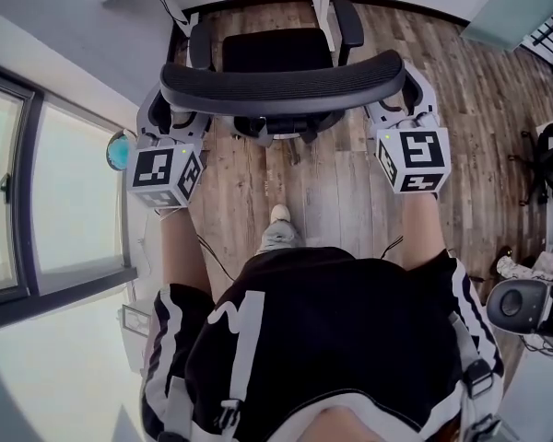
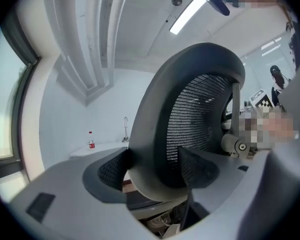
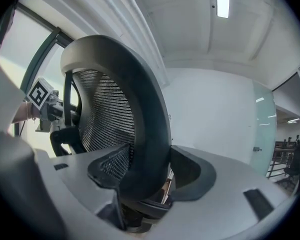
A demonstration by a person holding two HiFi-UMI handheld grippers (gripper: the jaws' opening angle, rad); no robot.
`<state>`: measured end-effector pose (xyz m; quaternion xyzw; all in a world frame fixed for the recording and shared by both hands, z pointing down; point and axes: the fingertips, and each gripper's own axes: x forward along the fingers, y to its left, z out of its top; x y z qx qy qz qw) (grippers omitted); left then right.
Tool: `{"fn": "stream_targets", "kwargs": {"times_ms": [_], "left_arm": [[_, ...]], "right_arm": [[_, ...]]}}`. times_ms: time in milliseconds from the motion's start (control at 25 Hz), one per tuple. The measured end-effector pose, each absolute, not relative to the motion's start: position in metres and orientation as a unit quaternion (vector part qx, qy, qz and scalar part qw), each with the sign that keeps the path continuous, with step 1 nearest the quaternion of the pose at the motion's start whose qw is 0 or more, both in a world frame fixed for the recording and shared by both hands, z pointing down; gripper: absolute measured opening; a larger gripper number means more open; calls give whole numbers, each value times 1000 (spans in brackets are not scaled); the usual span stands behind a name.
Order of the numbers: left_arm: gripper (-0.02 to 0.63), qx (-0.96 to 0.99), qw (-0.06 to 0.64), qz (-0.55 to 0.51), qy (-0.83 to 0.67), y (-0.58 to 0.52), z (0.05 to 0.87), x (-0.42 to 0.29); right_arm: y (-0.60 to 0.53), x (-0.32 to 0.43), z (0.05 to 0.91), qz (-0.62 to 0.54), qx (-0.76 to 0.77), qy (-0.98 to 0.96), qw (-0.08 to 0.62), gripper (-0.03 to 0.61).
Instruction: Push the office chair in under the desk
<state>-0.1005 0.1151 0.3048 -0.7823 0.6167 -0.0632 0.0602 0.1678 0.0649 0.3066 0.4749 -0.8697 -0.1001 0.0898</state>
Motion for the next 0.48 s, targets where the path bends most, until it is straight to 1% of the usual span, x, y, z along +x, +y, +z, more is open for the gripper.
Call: {"fn": "stream_targets", "kwargs": {"times_ms": [480], "left_arm": [[314, -758, 58, -51, 647, 119, 305, -85]], "right_arm": [[53, 180, 306, -103, 465, -875, 91, 242]]}}
